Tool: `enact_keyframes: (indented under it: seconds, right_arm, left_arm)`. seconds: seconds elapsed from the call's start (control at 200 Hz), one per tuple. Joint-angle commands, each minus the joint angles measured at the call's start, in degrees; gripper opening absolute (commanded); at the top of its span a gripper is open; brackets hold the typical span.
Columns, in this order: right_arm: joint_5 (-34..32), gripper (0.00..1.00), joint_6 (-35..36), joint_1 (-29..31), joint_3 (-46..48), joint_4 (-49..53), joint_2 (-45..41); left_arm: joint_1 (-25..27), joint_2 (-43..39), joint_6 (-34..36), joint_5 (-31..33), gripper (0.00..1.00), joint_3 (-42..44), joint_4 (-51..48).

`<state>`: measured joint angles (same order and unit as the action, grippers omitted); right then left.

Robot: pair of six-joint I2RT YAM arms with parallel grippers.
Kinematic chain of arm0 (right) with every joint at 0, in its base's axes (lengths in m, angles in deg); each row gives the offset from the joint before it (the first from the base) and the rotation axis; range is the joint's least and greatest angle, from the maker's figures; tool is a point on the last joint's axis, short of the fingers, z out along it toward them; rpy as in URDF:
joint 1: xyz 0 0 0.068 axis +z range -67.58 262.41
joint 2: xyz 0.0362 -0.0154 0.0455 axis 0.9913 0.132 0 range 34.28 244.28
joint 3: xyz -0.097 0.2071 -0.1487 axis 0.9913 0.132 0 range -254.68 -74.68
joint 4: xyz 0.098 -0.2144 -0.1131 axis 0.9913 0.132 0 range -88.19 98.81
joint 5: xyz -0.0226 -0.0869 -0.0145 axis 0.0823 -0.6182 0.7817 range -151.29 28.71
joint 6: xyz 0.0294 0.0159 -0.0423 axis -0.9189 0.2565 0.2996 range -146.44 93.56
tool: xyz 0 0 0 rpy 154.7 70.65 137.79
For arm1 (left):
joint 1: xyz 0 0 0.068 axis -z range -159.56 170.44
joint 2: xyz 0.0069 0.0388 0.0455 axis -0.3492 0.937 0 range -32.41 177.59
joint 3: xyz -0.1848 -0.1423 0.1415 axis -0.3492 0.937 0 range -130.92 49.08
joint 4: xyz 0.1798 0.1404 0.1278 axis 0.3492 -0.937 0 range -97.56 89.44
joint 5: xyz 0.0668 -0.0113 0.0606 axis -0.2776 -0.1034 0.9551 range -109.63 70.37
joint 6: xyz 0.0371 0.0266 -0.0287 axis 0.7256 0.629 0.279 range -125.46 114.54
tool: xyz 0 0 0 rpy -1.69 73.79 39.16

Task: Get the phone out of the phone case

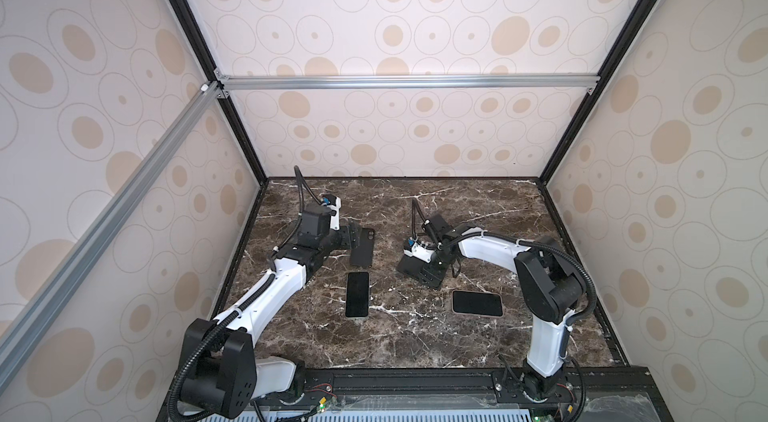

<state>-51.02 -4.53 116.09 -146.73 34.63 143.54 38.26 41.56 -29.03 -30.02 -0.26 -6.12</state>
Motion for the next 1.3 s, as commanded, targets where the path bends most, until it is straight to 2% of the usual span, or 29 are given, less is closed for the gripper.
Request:
enact_keyframes:
  seconds: [0.0, 0.165, 0.32, 0.515, 0.71, 1.05, 1.16, 1.295]
  right_arm:
    - [3.8, 0.23, -13.4, -0.3, 0.3, -2.3, -2.9]
    - [6.1, 0.24, -30.5, -0.3, 4.8, -11.7, -4.0]
    - [7.1, 0.23, -45.6, -0.3, 14.1, -27.3, -7.0]
    - [11.2, 0.18, -58.3, -0.5, 24.2, -46.6, -9.0]
    - [11.3, 0.17, -60.0, -0.4, 26.7, -50.9, -9.0]
    - [11.9, 0.18, -59.2, 0.0, 27.7, -52.3, -10.3]
    - [11.9, 0.18, -58.9, 0.2, 27.9, -52.6, -11.0]
    - [12.4, 0.18, -58.4, 0.4, 27.7, -52.8, -11.4]
  left_arm:
    - [3.2, -0.5, -6.8, 0.4, 0.77, 1.2, 2.7]
    - [9.9, 1.4, -14.6, -0.1, 0.75, 4.5, 8.4]
    - [13.8, 4.9, -22.2, -0.8, 0.74, 7.1, 14.3]
    - [16.2, 10.9, -26.6, -2.9, 0.71, 5.6, 19.1]
    - [17.5, 17.2, -28.1, -2.7, 0.65, 1.5, 18.9]
    - [17.7, 25.9, -34.2, -4.9, 0.53, 0.7, 28.7]
    - [17.6, 28.8, -34.8, -6.3, 0.46, -1.2, 29.5]
    - [17.6, 31.7, -36.4, -9.3, 0.30, -2.3, 33.1]
